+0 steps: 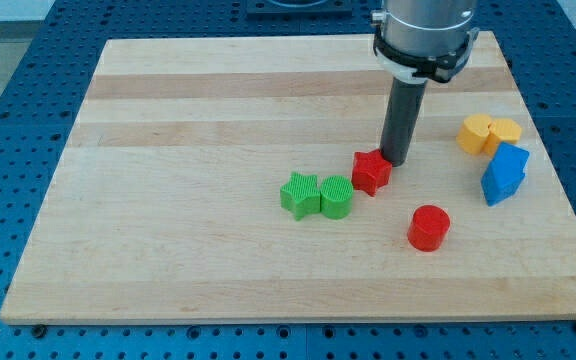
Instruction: Push blue triangle to the bottom of yellow heart
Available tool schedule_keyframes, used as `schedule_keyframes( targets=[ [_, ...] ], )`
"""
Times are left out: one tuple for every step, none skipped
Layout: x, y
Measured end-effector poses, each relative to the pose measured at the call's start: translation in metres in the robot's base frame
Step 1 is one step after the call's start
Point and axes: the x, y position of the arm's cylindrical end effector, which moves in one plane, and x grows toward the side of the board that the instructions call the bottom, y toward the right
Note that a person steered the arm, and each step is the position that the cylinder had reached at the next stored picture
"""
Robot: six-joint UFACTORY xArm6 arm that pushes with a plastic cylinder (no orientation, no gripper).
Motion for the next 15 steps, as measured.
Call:
schedule_keyframes(
  targets=[
    [-0.002, 0.000],
    [-0.002, 0.000],
    [0.020, 0.061],
    [0.020, 0.068],
    [0.035, 0.091],
    [0.042, 0.097],
    [0.062, 0.087],
    [0.075, 0.084],
    [0.086, 0.082],
    [0.104, 0.121],
    [0.104, 0.142],
    [0.082, 0.142],
    [0.067, 0.130],
    [0.066, 0.118],
    [0.058, 0.109]
  ],
)
